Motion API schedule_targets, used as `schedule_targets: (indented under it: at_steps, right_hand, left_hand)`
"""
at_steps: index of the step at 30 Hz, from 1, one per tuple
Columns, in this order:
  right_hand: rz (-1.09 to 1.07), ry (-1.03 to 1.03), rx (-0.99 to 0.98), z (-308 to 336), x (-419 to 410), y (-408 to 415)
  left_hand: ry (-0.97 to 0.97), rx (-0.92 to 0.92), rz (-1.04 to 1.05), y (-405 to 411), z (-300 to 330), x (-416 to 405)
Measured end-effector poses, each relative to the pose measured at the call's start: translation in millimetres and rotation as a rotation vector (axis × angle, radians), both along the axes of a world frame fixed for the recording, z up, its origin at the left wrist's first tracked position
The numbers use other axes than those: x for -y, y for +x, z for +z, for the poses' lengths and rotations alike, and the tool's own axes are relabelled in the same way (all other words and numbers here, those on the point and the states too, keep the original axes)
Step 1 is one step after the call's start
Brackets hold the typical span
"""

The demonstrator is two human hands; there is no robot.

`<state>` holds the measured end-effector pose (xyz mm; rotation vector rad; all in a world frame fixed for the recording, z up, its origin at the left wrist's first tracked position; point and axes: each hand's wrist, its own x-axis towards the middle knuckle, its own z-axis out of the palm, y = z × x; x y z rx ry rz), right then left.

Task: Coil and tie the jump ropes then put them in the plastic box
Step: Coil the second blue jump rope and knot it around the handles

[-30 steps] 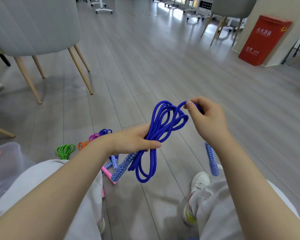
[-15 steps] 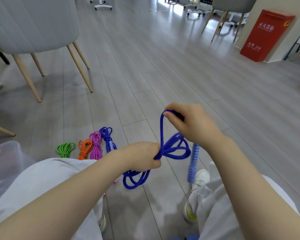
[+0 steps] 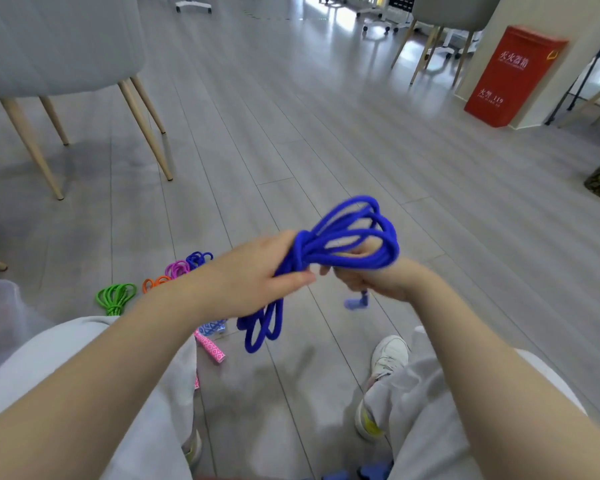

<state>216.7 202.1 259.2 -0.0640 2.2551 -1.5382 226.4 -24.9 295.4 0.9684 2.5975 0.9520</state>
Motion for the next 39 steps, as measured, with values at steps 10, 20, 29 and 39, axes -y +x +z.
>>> schedule_targets:
  at_steps: [10,20,29,39]
  right_hand:
    - [0.103,0.165,-0.175,4.2,63.2,8.8]
    - [0.187,0.424,-0.500,7.8,73.6,28.0]
    - [0.110,0.385,-0.471,27.4,25.1,12.8]
    - [0.198,0.309,-0.475,29.7,25.4,7.7]
  left_hand:
    - [0.269,-0.010,0.470,-33.1,-6.6,34.2]
    - [-0.303,-0.239,0.361,-41.8,-21.3,17.6]
    - [-0.281,0.127,-0.066,-22.4,-27.1,-2.8]
    - [-0.237,0.154,-0.186,-17.4,-26.2,-0.2]
